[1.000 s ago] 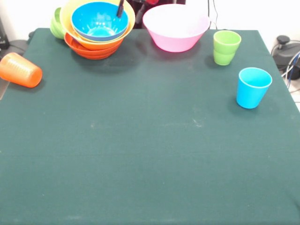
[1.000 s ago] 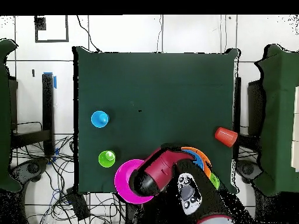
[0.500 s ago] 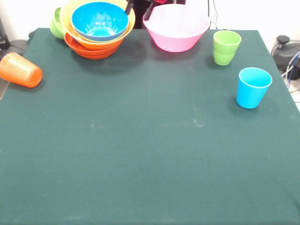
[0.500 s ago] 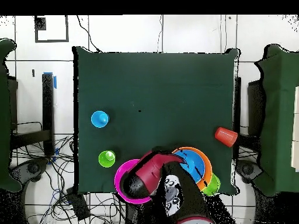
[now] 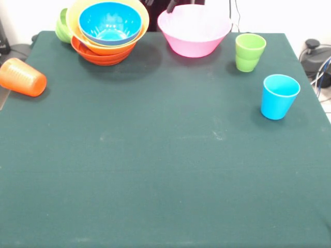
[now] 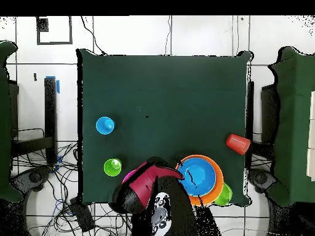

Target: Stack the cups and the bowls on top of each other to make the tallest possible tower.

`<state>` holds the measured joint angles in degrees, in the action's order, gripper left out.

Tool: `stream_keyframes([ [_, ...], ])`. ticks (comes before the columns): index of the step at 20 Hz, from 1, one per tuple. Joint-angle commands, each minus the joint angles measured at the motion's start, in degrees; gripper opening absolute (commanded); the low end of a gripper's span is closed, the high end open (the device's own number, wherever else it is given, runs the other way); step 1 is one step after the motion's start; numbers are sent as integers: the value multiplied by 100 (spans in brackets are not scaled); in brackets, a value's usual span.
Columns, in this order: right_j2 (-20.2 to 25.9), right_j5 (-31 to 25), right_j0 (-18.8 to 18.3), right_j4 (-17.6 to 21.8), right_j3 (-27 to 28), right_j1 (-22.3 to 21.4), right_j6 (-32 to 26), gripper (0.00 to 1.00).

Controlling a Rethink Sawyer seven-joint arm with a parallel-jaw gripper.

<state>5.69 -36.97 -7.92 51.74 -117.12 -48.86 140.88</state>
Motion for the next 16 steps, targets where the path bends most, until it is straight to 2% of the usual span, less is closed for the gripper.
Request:
stream_keyframes([
  [1, -306, 17, 433, 86, 605, 571, 1115, 100],
  [3, -602, 429, 782, 589, 894, 1103, 1704, 100],
  [5, -848, 884, 1099, 864, 1140, 1583, 2140, 100],
  [6, -833, 1101, 1132, 937, 1228, 1722, 1983, 100],
  [9, -446, 1477, 832, 600, 1212, 1746, 1043, 100],
  [12, 191, 1334, 417, 305, 1105, 1558, -96, 100],
  [16, 1035, 1380, -204, 95, 889, 1465, -981, 100],
])
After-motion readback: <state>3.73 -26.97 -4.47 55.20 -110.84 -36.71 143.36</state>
